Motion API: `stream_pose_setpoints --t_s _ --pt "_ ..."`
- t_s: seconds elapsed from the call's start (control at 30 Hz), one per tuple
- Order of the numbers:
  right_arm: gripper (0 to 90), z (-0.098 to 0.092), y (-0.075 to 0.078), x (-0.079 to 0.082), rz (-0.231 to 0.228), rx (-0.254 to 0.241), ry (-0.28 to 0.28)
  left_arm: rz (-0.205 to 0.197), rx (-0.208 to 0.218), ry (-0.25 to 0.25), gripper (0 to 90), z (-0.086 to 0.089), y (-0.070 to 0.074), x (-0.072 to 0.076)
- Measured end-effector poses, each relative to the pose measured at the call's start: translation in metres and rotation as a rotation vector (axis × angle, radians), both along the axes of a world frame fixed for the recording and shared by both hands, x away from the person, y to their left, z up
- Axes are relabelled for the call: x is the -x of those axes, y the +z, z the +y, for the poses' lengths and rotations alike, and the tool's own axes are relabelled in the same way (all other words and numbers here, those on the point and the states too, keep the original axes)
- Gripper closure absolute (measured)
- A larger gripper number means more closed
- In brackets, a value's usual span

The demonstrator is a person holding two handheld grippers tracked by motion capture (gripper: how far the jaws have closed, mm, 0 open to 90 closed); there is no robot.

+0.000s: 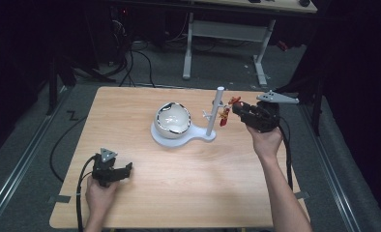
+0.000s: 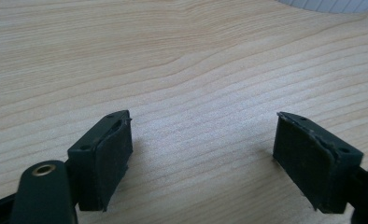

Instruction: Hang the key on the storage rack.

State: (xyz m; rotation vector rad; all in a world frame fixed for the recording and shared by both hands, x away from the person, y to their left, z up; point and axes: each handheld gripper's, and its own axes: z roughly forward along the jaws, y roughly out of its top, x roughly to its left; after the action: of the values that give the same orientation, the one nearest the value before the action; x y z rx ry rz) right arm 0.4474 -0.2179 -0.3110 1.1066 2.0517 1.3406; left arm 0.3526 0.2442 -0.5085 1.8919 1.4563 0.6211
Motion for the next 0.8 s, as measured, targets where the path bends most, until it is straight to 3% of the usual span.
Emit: stream_pose_setpoints --t_s 0.17,0.27,0.8 --pt "67.7 0.000 -0.001 0.000 0.002 -0.002 -0.001 0.000 0.000 0.000 20.3 0.000 0.000 0.000" --pt "67.7 0.001 -0.003 0.000 0.003 0.021 -0.008 0.000 0.002 0.000 20.3 0.000 0.000 0.000" --pt "67.6 -0.011 -0.022 -0.003 0.048 -0.001 -0.042 0.001 -0.003 0.000 20.2 0.000 0.000 0.000"
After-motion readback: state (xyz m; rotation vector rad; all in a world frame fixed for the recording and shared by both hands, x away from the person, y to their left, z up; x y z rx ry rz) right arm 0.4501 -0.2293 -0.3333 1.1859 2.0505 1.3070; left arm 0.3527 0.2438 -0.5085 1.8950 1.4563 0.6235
